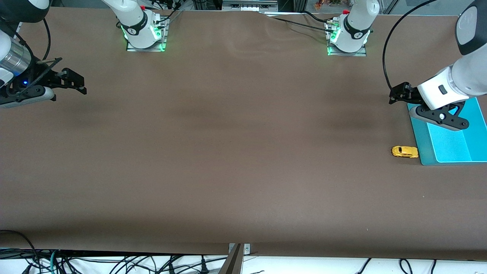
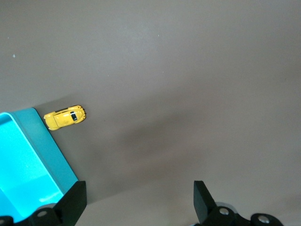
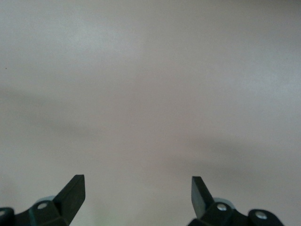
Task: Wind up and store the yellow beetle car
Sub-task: 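Move the left gripper down to the car beside the cyan bin, then close the left gripper around the yellow car, then lift the car with the left gripper and lower it into the bin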
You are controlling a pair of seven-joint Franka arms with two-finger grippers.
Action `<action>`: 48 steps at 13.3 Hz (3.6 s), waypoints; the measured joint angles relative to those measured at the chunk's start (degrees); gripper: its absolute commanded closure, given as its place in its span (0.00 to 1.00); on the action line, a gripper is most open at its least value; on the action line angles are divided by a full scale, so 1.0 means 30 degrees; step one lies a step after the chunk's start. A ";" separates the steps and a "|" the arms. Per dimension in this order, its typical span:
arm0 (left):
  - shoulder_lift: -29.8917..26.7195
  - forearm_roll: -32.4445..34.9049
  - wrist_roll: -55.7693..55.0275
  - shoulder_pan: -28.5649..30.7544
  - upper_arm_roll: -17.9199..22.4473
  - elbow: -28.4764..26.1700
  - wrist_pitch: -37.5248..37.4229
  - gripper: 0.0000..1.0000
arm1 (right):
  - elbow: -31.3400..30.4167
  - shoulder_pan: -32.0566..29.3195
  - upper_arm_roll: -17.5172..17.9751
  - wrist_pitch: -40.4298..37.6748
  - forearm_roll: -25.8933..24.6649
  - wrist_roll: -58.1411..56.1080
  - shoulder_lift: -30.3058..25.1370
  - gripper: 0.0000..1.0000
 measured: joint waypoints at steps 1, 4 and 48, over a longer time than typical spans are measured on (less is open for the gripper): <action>0.0105 0.0148 0.1269 0.0332 0.0004 -0.0001 -0.0001 0.00 | 0.0054 0.0069 0.0001 -0.0114 -0.0005 0.0236 -0.0003 0.00; 0.0664 0.0228 0.4881 0.1416 0.0050 -0.0005 0.0002 0.00 | 0.0314 0.0205 0.0016 -0.0261 -0.0255 0.0539 -0.0030 0.00; 0.7242 0.1445 2.6018 0.6280 -0.3064 -0.0280 0.5771 0.82 | 0.1889 0.0431 -0.0533 -0.2013 -0.0840 0.0811 0.0443 0.00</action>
